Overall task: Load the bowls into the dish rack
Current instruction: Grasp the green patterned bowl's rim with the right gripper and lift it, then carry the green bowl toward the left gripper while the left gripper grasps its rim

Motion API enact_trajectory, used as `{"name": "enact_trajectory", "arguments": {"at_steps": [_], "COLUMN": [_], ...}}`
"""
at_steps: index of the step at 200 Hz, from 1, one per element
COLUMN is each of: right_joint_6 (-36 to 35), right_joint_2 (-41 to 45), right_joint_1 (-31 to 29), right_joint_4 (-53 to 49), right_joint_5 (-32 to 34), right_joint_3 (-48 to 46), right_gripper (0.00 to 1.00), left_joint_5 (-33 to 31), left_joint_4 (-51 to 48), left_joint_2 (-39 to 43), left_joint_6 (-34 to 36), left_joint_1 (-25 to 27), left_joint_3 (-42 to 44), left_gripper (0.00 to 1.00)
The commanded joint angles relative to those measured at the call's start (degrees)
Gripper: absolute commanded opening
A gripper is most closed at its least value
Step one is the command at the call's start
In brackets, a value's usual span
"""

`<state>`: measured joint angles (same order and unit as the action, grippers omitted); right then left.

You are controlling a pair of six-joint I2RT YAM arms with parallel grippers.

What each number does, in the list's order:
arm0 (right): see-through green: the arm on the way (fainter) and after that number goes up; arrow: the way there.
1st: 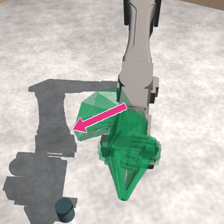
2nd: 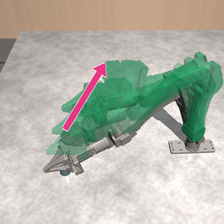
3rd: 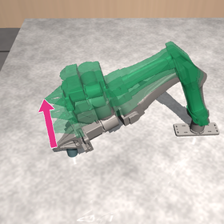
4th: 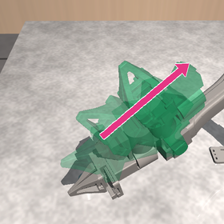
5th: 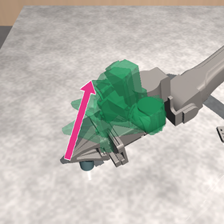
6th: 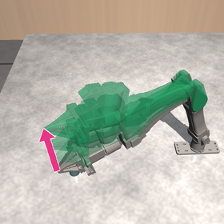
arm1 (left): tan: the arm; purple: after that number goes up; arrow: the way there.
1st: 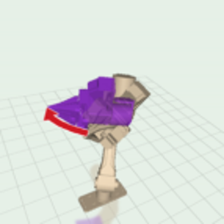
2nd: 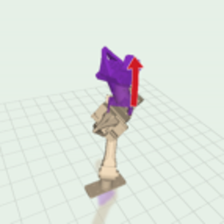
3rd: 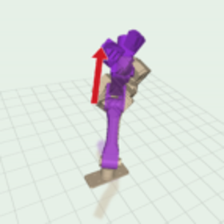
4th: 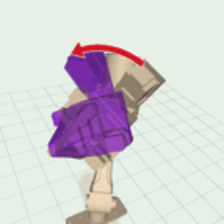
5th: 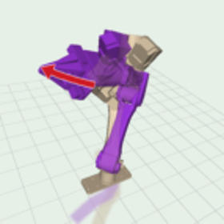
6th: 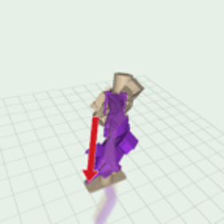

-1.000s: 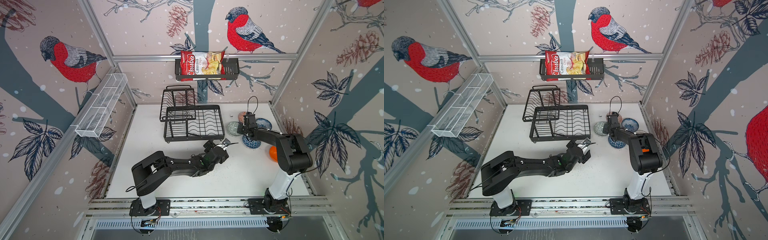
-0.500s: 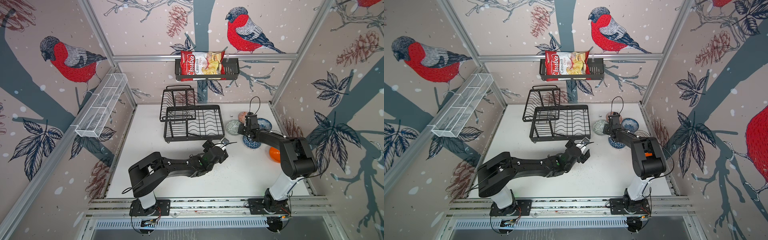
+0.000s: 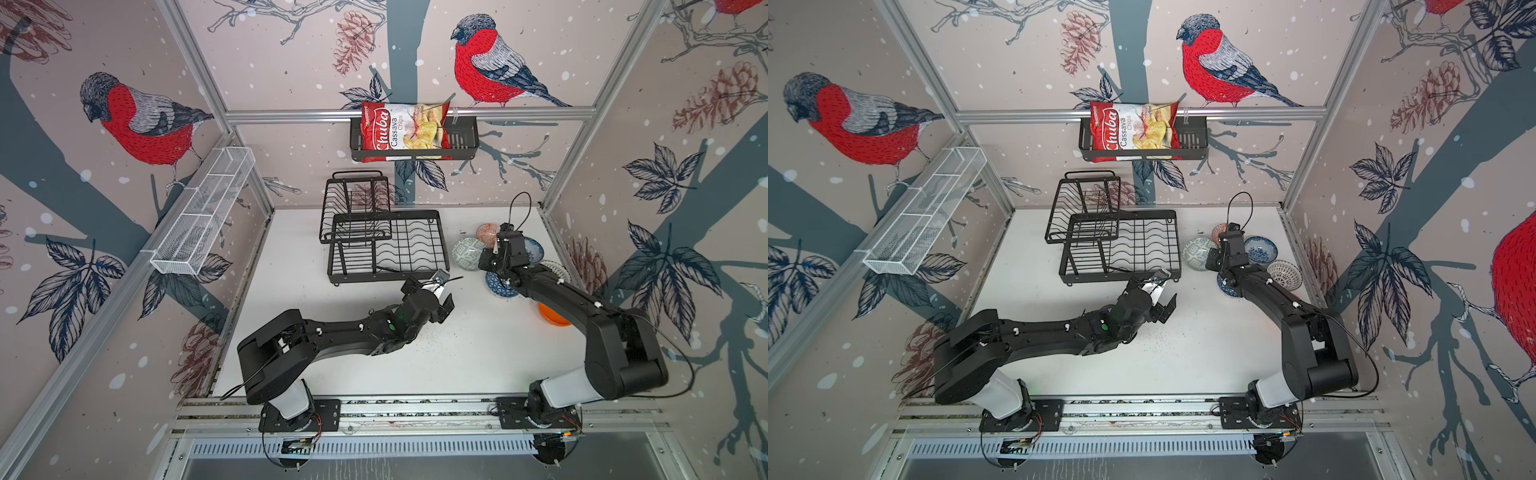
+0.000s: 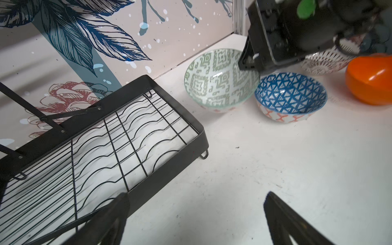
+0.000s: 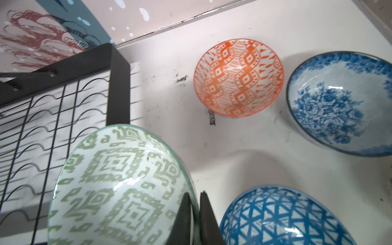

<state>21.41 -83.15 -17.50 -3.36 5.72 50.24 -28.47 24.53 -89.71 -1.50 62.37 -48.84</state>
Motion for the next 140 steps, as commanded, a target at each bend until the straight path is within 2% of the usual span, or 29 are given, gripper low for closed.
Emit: {"name": "enact_trajectory", "arguments": {"at_steps": [1, 24, 57, 90, 116, 140], "right_joint_6": [1.94, 2.43, 2.77, 2.68, 2.46, 1.66], "right_joint_2": [3.2, 6.57, 7.16, 3.01, -1.34, -5.87], "right_joint_1": [-2.44, -7.08, -13.57, -19.01, -22.01, -24.34], "right_joint_4": [-1.42, -1.91, -3.35, -1.82, 0.77, 0.89], "right_joint_5": [-1.17, -2.02, -2.44, -2.68, -4.6, -3.18], "right_joint_3": [-2.13, -4.82, -6.0, -6.26, -6.01, -4.13], "right_gripper": [0.02, 0.02, 0.03, 0.03, 0.03, 0.02], "left_joint_5": [1.08, 3.9, 3.32, 4.83, 6.88, 8.93], "left_joint_4": [-2.06, -4.39, -11.22, -14.41, -14.46, -12.34], "left_joint_2": [4.47, 9.29, 13.33, 17.82, 20.61, 22.12], "left_joint_6": [-6.89, -12.17, -17.77, -24.5, -29.57, -33.07], "left_joint_1": [-0.14, -0.14, -0.14, -0.73, -2.73, -5.01], "left_joint_3": [0.15, 3.29, 5.77, 9.31, 13.3, 17.05], "left_gripper": [0.98, 0.99, 0.98, 0.98, 0.98, 0.98]}}
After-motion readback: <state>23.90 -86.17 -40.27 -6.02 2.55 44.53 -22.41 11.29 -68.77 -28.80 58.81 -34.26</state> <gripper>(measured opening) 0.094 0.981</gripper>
